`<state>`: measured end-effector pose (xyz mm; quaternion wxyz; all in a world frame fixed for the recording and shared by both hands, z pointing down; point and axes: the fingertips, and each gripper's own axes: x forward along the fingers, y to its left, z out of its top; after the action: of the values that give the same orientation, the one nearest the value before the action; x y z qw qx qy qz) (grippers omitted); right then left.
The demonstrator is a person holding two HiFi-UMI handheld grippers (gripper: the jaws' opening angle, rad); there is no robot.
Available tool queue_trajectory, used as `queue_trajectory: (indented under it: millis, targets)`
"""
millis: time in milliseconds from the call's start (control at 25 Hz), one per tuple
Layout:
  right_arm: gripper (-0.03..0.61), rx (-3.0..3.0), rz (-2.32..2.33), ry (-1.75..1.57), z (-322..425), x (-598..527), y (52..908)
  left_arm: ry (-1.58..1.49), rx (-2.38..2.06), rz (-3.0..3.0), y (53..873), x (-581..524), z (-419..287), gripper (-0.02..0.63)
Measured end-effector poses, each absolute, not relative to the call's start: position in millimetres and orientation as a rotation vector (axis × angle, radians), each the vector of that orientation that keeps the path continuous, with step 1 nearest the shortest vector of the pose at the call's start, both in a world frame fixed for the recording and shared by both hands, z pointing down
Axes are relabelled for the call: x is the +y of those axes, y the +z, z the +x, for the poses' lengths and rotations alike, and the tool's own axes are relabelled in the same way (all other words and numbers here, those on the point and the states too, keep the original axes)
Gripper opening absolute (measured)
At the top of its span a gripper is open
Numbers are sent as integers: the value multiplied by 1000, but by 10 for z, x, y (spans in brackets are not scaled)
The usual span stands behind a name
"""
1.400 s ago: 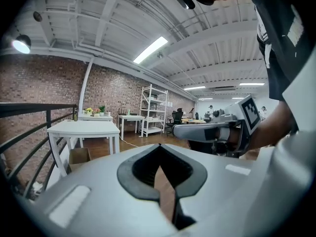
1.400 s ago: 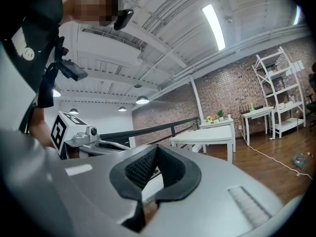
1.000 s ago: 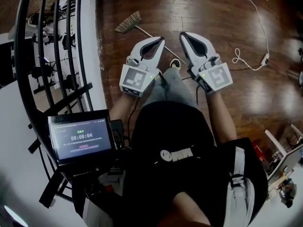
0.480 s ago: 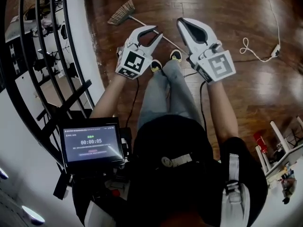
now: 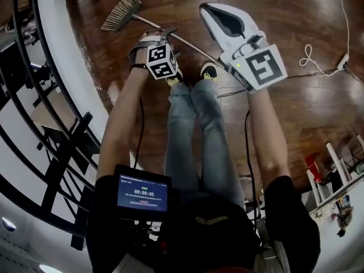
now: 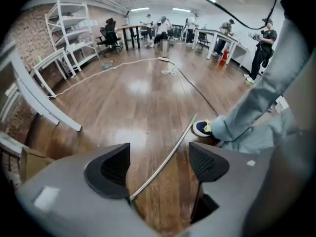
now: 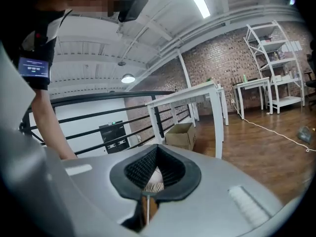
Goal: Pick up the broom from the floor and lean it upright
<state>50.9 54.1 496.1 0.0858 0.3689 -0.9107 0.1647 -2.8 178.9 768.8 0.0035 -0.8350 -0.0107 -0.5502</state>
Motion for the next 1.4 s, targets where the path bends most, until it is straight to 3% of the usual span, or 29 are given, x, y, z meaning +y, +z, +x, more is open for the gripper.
queue_trajectory:
  millis: [400,720,960,1000,1040,1240,1400]
  targets:
    - [3,-2717,1002,441,368,495,6548,-1897,-168,-2432,9906,2043,-229,390]
    - [3,-2679,1032,454,576,630,7278,-1881,-404,-2216,10907,2329,-98,379]
    - [3,-2654,1068,515,718,612,7576,-1878,-499,-2213,11076,2306,-59,310]
    - [3,-2657,1079,526,728,605,7587,-1880,-491,-2214,11072,2301,-56,178]
    - [3,-2663,1088,537,730,605,7579,-1883,-485,-2203,11071,2314,-62,122]
    - [3,-2671,1098,544,734,639,7309,-1880,-420,-2244,10780,2286,-80,123]
    - [3,-2683,1151,559,758,629,6707,-1785,-272,-2413,9897,1997,59,120]
